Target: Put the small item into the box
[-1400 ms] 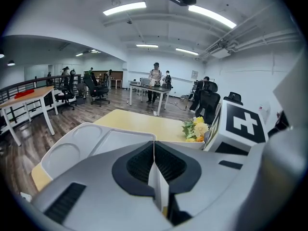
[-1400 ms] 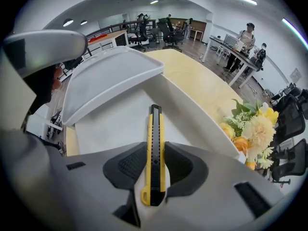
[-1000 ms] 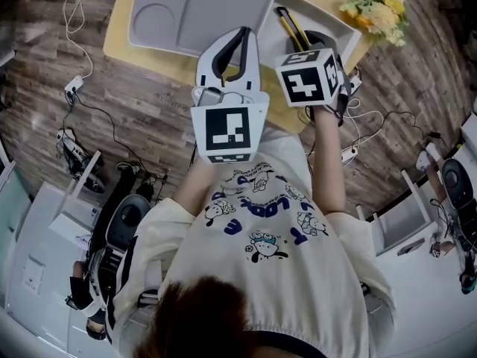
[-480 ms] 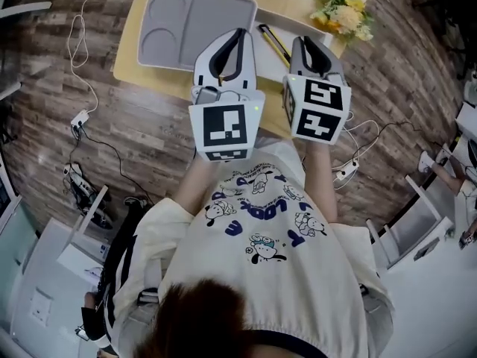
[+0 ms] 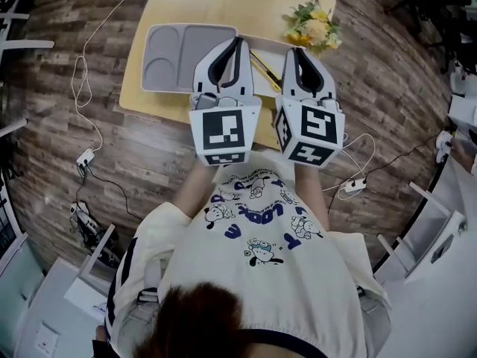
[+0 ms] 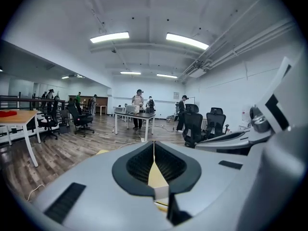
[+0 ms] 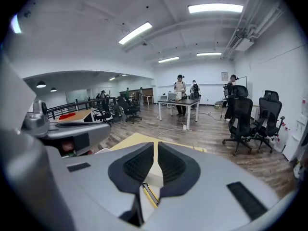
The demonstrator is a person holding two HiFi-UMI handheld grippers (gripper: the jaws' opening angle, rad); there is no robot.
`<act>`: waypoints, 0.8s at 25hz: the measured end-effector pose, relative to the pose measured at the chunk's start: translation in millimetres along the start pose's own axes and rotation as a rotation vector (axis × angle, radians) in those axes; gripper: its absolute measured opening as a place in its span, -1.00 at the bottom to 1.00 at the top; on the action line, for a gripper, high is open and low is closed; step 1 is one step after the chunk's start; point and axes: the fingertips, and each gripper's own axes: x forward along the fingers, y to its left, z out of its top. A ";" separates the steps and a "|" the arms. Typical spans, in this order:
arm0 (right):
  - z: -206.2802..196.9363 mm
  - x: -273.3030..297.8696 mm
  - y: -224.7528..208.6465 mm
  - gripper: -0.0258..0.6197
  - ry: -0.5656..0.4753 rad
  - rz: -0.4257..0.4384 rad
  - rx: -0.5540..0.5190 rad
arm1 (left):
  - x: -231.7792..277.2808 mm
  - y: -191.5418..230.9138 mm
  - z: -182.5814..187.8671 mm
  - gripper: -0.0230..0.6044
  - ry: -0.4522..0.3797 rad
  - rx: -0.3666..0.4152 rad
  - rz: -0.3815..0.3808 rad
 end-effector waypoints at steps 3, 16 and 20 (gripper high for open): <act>10.7 -9.6 -0.5 -0.78 -0.042 -0.004 0.013 | -2.4 -8.3 11.8 -0.87 -0.027 0.017 -0.015; 42.7 -36.7 1.6 -0.78 -0.207 -0.021 0.012 | -14.9 -21.4 44.6 -0.87 -0.124 0.053 -0.029; 46.8 -37.3 2.8 -0.78 -0.219 -0.010 0.008 | -16.7 -22.5 50.0 -0.87 -0.142 0.060 -0.025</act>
